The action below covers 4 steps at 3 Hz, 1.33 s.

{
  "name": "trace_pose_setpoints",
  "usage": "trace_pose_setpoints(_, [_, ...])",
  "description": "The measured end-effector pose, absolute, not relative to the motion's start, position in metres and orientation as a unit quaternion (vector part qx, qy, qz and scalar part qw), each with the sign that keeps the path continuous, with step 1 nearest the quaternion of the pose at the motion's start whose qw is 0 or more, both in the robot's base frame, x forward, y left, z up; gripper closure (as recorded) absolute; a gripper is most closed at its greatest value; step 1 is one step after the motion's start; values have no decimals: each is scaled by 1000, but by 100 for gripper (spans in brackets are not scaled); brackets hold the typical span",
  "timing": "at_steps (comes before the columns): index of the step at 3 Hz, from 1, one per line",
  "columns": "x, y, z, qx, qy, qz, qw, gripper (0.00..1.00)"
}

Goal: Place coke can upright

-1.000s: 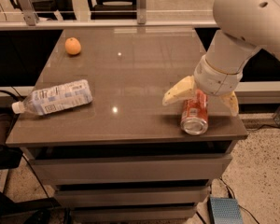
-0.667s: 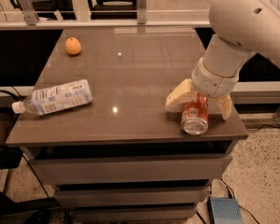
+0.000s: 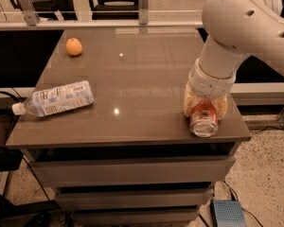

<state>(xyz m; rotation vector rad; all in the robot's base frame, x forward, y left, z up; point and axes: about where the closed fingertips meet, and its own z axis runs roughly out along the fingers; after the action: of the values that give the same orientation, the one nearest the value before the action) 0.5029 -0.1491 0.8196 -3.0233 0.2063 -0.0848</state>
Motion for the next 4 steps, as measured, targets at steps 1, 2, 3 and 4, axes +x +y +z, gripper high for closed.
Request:
trace_pose_setpoints(1, [503, -149, 824, -996, 68, -28, 55, 87])
trace_pose_setpoints(2, [498, -121, 848, -996, 38, -48, 61, 100])
trace_pose_setpoints(3, [486, -89, 883, -993, 0, -76, 87, 100])
trace_pose_setpoints(4, [485, -86, 886, -993, -3, -77, 89, 100])
